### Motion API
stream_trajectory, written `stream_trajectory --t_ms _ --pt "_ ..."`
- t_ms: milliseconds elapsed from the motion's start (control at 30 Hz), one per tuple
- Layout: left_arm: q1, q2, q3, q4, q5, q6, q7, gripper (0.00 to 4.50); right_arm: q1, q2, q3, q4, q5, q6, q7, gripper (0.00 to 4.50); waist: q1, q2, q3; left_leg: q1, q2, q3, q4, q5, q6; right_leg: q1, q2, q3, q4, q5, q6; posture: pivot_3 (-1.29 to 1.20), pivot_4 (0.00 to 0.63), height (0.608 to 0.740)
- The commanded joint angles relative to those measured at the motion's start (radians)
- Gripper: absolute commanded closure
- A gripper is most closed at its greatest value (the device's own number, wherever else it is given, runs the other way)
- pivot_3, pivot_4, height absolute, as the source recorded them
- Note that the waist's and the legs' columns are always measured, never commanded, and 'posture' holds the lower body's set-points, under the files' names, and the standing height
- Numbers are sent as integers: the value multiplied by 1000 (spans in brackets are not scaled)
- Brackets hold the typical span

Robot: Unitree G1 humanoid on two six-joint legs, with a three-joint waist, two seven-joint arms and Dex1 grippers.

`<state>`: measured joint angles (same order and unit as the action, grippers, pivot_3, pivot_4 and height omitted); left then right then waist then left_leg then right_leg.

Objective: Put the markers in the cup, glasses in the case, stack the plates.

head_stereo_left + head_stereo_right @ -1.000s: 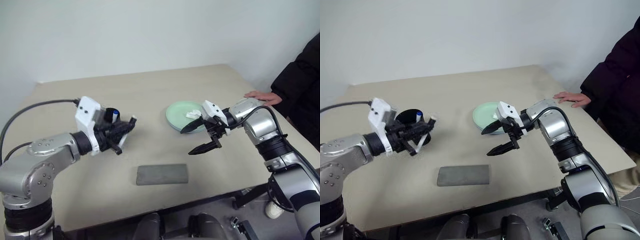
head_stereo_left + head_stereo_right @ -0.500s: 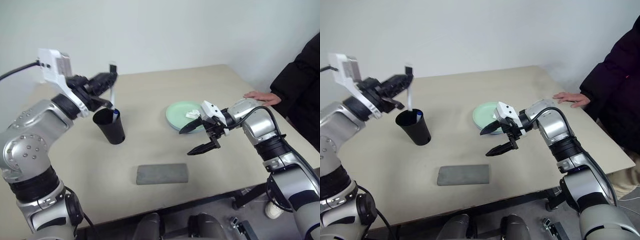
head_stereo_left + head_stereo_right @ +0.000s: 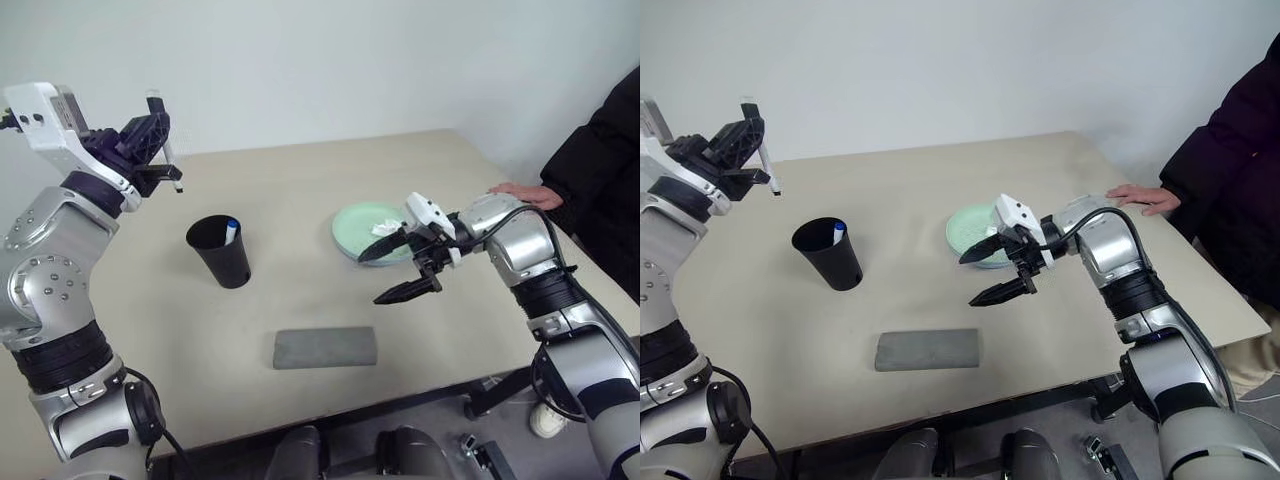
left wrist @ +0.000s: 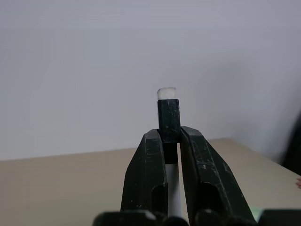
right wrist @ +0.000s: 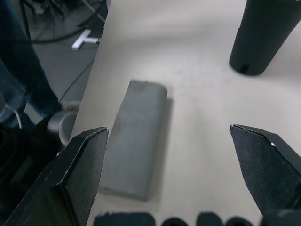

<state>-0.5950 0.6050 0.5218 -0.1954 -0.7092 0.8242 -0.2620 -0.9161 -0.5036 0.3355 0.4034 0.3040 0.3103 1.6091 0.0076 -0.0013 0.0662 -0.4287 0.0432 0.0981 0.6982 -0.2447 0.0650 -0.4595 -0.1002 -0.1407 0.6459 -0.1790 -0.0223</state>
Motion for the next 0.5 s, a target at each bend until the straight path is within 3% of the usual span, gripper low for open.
stream_trajectory --t_ms 33,500 --pt "-3 20 -1 -7 25 -51 -3 4473 -56 6 -71 -21 67 35 5 0 0 0 0 0 0 0 0 0 0 0 0 0 0 0 0 0 0 700" --pt "19 7 -32 30 69 -119 -15 4473 -93 47 -183 -47 162 119 -10 0 0 -1 0 0 0 0 0 0 0 0 0 0 0 1 -1 0 0 700"
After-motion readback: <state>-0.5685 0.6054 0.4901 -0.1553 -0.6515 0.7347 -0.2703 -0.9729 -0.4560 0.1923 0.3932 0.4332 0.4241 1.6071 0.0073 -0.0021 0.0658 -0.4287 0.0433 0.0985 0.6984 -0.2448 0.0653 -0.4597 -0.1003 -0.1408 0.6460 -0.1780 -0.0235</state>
